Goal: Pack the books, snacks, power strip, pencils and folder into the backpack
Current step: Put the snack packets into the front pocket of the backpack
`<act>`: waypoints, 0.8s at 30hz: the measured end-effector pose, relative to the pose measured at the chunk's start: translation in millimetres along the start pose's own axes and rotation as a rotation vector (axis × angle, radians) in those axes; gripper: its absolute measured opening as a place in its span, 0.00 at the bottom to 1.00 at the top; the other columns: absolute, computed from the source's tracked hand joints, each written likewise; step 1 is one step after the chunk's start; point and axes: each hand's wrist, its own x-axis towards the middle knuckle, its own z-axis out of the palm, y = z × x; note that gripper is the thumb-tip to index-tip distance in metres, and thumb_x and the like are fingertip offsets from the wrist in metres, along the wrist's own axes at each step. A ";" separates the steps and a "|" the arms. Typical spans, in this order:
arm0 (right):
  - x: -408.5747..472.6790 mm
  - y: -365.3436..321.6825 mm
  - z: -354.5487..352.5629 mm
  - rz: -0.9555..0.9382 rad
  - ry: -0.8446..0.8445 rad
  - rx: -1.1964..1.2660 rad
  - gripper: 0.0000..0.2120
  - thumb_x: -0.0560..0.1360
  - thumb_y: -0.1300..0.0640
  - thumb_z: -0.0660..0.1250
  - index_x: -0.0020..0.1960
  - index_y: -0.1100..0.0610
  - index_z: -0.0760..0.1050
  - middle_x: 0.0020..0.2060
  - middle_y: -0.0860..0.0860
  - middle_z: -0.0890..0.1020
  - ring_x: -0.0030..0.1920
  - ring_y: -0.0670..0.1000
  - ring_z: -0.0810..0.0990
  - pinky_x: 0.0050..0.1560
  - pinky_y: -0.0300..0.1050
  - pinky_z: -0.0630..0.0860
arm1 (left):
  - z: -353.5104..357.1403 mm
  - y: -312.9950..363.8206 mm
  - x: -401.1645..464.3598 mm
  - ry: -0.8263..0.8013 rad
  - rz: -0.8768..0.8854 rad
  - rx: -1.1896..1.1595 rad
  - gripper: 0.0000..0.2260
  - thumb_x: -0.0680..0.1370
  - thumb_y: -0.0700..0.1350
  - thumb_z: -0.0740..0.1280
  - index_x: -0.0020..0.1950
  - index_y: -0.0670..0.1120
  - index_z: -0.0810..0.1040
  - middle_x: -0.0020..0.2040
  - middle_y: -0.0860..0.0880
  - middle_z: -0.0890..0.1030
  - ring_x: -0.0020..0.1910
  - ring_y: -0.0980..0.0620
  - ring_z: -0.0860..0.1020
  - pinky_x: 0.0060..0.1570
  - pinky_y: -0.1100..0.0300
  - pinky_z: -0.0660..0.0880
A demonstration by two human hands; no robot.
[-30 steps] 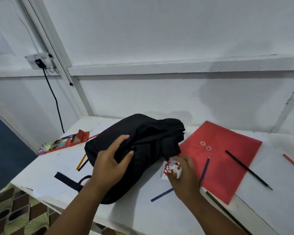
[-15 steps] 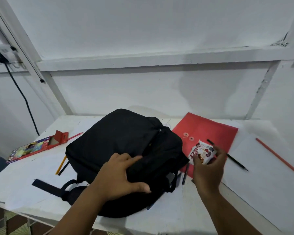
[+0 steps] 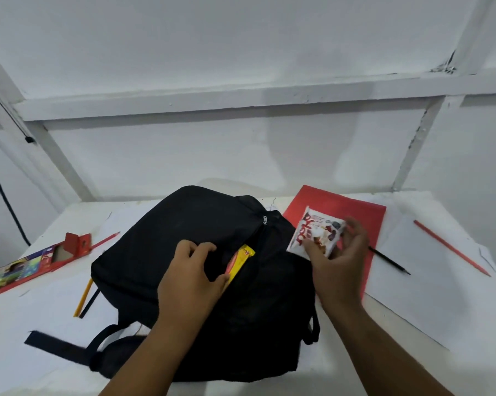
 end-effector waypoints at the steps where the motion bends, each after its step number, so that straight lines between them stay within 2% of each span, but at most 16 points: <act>1: -3.8 0.5 5.5 0.015 -0.038 -0.011 0.38 0.70 0.67 0.77 0.71 0.48 0.62 0.63 0.46 0.74 0.56 0.41 0.80 0.48 0.34 0.80 | -1.4 -0.6 4.4 -0.023 -0.005 0.012 0.23 0.66 0.54 0.79 0.59 0.57 0.76 0.51 0.58 0.70 0.38 0.58 0.75 0.32 0.61 0.71; 4: -14.2 7.4 19.7 0.104 -0.172 -0.087 0.37 0.67 0.65 0.79 0.69 0.46 0.65 0.61 0.47 0.79 0.55 0.45 0.83 0.53 0.45 0.82 | -10.9 -2.9 16.9 -0.117 0.004 0.034 0.12 0.71 0.52 0.74 0.54 0.57 0.79 0.45 0.58 0.77 0.41 0.58 0.76 0.34 0.62 0.70; 7: -23.9 9.7 33.3 0.175 -0.336 -0.265 0.33 0.68 0.58 0.79 0.66 0.44 0.67 0.55 0.45 0.83 0.49 0.43 0.85 0.51 0.49 0.83 | -18.8 -12.3 27.8 -0.106 0.001 -0.070 0.01 0.74 0.50 0.72 0.43 0.55 0.82 0.35 0.58 0.80 0.35 0.59 0.78 0.33 0.63 0.75; 9: -28.7 9.1 41.0 0.194 -0.399 -0.389 0.32 0.69 0.52 0.78 0.68 0.43 0.68 0.50 0.45 0.84 0.46 0.43 0.85 0.49 0.48 0.83 | -22.2 -19.8 34.1 -0.061 -0.009 -0.212 0.05 0.74 0.48 0.73 0.38 0.54 0.80 0.33 0.57 0.80 0.34 0.60 0.78 0.35 0.65 0.76; 12: -33.7 8.8 48.8 0.236 -0.415 -0.464 0.29 0.70 0.49 0.78 0.67 0.44 0.69 0.44 0.47 0.85 0.42 0.44 0.85 0.43 0.44 0.82 | -28.9 -24.9 39.4 -0.019 0.013 -0.356 0.07 0.74 0.45 0.73 0.37 0.53 0.80 0.33 0.57 0.80 0.37 0.60 0.79 0.35 0.72 0.73; 16: -38.7 9.4 60.3 0.288 -0.489 -0.571 0.27 0.67 0.49 0.79 0.63 0.46 0.73 0.40 0.49 0.85 0.38 0.45 0.85 0.44 0.51 0.83 | -37.0 -27.6 43.7 -0.013 0.060 -0.467 0.07 0.74 0.45 0.74 0.37 0.52 0.80 0.35 0.58 0.80 0.36 0.55 0.78 0.37 0.68 0.74; 18: -38.6 7.4 67.2 0.313 -0.524 -0.642 0.27 0.65 0.49 0.79 0.62 0.47 0.73 0.40 0.49 0.85 0.37 0.45 0.85 0.45 0.50 0.83 | -42.1 -28.8 45.9 -0.026 0.081 -0.508 0.07 0.73 0.45 0.74 0.37 0.52 0.80 0.36 0.58 0.80 0.34 0.53 0.78 0.36 0.65 0.75; 21: -38.8 0.5 82.1 0.333 -0.476 -0.599 0.32 0.65 0.51 0.79 0.64 0.50 0.70 0.41 0.51 0.85 0.36 0.50 0.85 0.37 0.47 0.82 | -49.5 -30.3 47.2 -0.072 0.154 -0.541 0.06 0.72 0.46 0.76 0.38 0.53 0.81 0.35 0.57 0.81 0.31 0.53 0.78 0.34 0.62 0.76; 22: -40.5 -3.3 89.0 0.338 -0.448 -0.549 0.31 0.65 0.52 0.81 0.62 0.51 0.69 0.42 0.52 0.84 0.36 0.52 0.85 0.34 0.46 0.81 | -50.5 -31.8 48.2 -0.084 0.181 -0.527 0.06 0.72 0.46 0.77 0.38 0.53 0.81 0.34 0.57 0.81 0.31 0.54 0.78 0.34 0.63 0.76; 24: -45.6 -9.4 103.0 0.359 -0.416 -0.383 0.27 0.66 0.55 0.81 0.58 0.57 0.70 0.42 0.55 0.85 0.38 0.55 0.86 0.35 0.46 0.81 | -51.7 -36.0 50.2 -0.114 0.221 -0.485 0.06 0.70 0.48 0.78 0.40 0.54 0.82 0.34 0.58 0.81 0.32 0.57 0.78 0.34 0.64 0.76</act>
